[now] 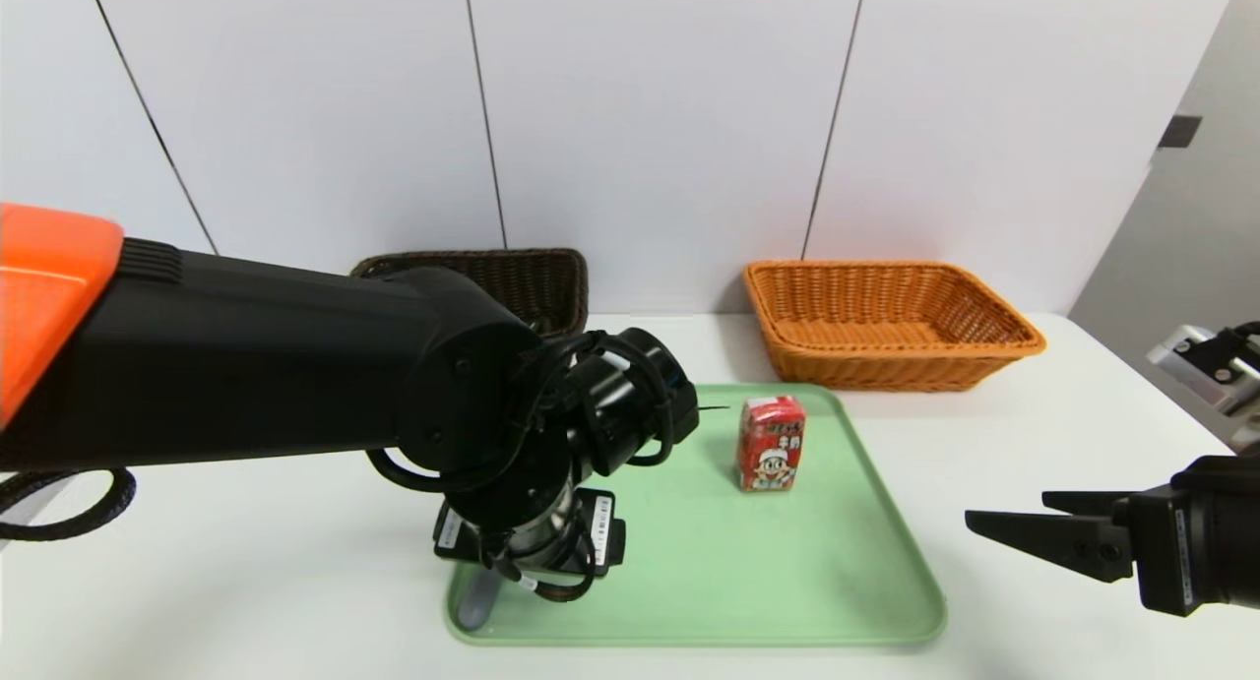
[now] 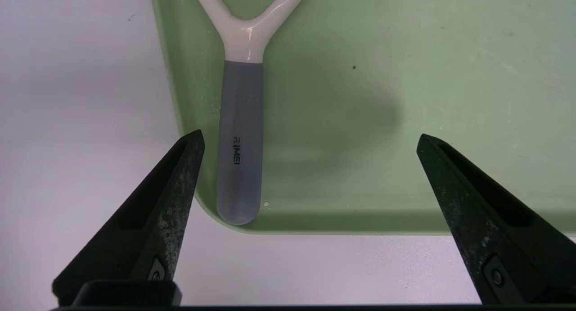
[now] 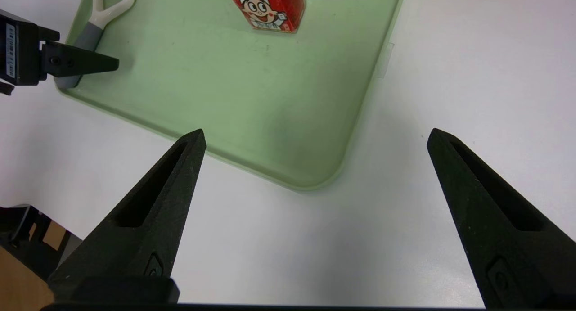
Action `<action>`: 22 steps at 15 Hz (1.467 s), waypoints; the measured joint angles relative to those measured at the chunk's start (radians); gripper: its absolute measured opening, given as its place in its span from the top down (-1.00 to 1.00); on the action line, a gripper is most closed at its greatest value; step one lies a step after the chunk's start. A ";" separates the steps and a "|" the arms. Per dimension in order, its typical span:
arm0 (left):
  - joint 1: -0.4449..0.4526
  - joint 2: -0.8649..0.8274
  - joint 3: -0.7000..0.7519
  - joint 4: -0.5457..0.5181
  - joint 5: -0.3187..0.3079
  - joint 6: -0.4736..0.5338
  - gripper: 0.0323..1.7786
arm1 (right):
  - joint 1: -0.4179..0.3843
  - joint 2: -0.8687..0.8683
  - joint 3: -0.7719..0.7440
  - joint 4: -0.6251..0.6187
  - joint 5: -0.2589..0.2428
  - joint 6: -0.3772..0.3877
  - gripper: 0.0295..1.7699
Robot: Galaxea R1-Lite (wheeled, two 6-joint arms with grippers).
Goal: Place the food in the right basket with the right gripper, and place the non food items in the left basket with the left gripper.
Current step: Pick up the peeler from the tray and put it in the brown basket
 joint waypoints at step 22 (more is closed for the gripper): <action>0.057 0.022 0.026 -0.009 -0.098 -0.018 -0.90 | -0.011 -0.010 -0.001 -0.002 0.001 -0.006 -0.92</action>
